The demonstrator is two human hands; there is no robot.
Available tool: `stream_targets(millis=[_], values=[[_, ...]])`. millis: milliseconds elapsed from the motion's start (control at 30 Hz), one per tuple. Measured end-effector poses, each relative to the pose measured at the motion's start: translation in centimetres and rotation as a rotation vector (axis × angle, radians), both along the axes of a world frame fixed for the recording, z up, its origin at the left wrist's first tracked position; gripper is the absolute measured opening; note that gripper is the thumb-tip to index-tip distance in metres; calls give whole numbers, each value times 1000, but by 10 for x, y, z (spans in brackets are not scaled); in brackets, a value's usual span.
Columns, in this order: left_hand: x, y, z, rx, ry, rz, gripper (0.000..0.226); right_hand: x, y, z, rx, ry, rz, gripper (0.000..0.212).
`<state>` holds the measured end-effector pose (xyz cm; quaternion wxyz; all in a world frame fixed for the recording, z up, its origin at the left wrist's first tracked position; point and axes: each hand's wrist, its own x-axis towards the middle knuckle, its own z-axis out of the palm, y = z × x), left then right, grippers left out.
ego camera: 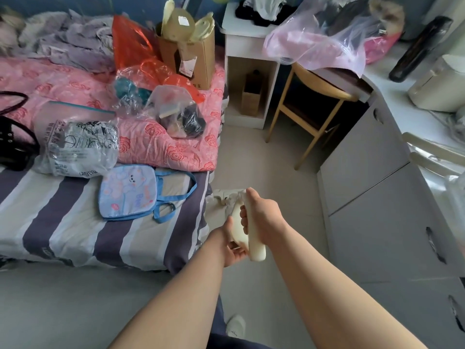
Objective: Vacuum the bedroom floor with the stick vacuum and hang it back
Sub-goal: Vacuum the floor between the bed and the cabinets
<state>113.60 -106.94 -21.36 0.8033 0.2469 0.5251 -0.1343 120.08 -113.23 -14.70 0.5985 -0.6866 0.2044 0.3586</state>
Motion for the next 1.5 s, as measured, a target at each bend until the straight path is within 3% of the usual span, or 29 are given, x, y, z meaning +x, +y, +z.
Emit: stream_targets(millis=[967, 1500], values=[[149, 128, 6, -16, 2, -82, 41, 145, 123, 4, -50, 15, -73, 32], [210, 158, 5, 26, 14, -98, 39, 204, 154, 2, -38, 10, -106, 30]])
